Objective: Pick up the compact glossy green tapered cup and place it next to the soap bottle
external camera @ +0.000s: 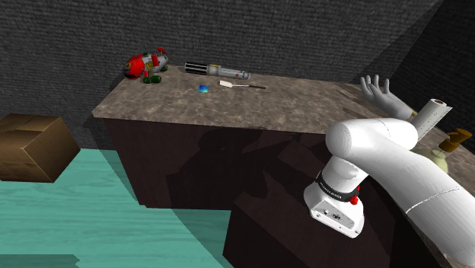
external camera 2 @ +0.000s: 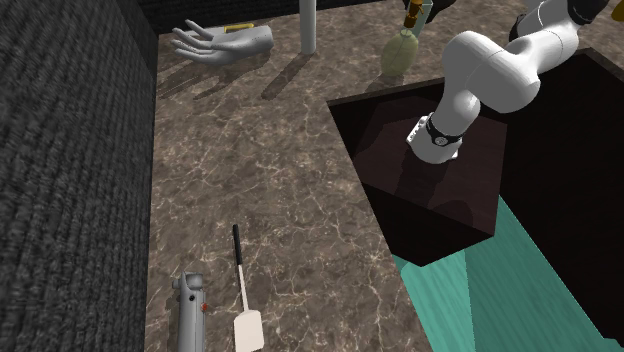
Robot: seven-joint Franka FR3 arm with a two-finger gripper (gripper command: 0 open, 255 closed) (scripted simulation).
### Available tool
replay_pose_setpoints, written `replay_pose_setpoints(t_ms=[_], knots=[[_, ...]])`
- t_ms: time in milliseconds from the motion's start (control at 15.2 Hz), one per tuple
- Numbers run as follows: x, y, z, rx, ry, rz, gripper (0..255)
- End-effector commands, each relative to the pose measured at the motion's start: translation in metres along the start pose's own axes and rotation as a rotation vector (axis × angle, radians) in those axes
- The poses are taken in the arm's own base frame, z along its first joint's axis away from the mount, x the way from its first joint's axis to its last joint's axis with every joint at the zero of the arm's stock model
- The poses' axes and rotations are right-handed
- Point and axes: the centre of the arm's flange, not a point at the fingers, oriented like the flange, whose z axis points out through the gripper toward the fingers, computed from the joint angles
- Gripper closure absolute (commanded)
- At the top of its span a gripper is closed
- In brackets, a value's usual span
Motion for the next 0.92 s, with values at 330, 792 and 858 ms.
replay_pose_setpoints(t_ms=[330, 792, 858], knots=[[0.0006, 0.0006, 0.0183, 0.000, 0.000, 0.000, 255], [0.0006, 0.0006, 0.0183, 0.000, 0.000, 0.000, 0], [0.0006, 0.0006, 0.0183, 0.000, 0.000, 0.000, 0]])
